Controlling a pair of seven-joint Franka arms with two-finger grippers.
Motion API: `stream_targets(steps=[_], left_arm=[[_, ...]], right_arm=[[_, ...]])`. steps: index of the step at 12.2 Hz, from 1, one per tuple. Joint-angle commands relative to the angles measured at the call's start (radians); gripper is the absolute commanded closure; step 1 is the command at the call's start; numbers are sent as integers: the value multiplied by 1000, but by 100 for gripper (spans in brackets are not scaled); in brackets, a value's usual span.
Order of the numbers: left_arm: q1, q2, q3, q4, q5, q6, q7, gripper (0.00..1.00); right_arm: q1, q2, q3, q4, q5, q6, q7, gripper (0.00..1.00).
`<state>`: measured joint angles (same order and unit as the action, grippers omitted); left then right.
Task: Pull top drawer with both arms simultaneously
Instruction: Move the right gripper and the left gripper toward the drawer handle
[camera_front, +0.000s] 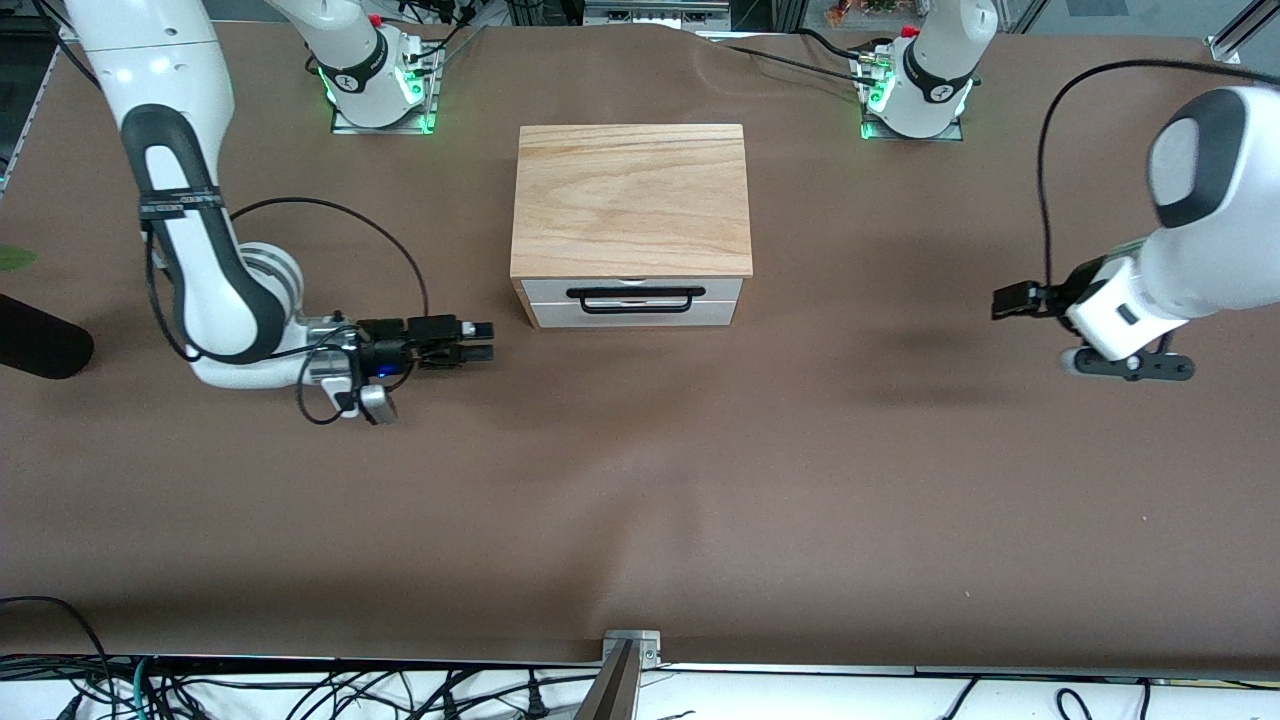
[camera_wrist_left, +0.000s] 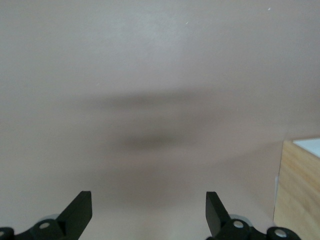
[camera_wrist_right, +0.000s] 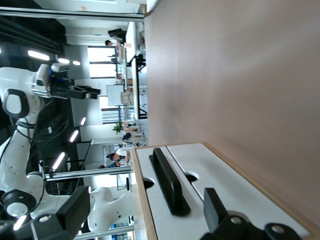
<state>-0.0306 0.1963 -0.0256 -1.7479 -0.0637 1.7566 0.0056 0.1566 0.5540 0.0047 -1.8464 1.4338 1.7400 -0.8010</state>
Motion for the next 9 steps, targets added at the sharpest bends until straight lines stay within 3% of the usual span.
stream_targets(steps=[1,5,9], left_arm=[[5,-14,-55,-149,-83,180,-21,0],[3,2,-79,-306,-354,389,-1,0],[0,77,-111,-308,-699,394,173,0]], right_arm=[[56,-20,-3,-62,111,33,-98,0],[106,15,-2,-73,169,35,-197,0],[175,70,-2,-70,305,32,-312,0]])
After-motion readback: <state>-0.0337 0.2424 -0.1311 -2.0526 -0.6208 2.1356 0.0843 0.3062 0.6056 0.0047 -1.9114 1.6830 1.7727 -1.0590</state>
